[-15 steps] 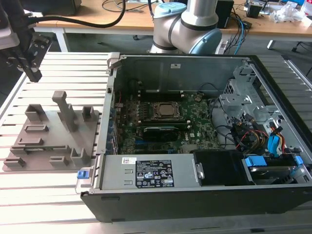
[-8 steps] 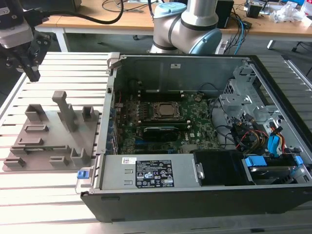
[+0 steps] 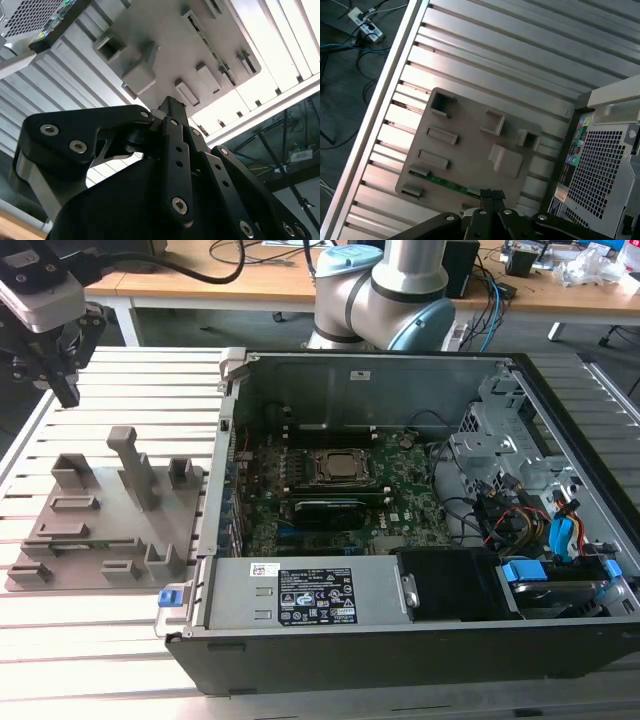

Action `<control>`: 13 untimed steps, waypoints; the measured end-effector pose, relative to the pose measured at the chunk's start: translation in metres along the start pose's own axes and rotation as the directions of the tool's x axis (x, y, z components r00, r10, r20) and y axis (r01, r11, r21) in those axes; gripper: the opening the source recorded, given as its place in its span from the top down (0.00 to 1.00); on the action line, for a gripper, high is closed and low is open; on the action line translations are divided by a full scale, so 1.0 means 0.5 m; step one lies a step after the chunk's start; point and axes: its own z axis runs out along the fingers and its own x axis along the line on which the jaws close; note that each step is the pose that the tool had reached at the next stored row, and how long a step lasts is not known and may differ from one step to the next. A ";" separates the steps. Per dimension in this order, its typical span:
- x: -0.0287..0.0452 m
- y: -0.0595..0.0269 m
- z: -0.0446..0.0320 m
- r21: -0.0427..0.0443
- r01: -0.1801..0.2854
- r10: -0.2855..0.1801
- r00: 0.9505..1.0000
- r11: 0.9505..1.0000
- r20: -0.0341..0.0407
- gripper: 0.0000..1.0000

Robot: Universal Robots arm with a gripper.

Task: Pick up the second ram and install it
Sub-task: 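Pick up the second ram and move it above second insertion slot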

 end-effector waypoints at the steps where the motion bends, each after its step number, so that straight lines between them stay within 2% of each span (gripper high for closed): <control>1: 0.000 0.000 0.000 -0.001 0.028 -0.028 1.000 1.000 -0.001 0.89; 3: 0.000 0.000 0.000 -0.001 0.055 -0.055 0.999 0.999 -0.002 0.89; 4: 0.000 0.000 0.000 -0.002 0.087 -0.087 0.996 0.996 -0.004 0.89; 8: 0.000 0.000 0.000 -0.004 0.159 -0.159 0.987 0.987 -0.007 0.89; 11: 0.000 0.000 0.000 -0.006 0.211 -0.211 0.978 0.978 -0.009 0.89; 13: 0.000 0.000 0.000 -0.008 0.256 -0.256 0.967 0.967 -0.011 0.89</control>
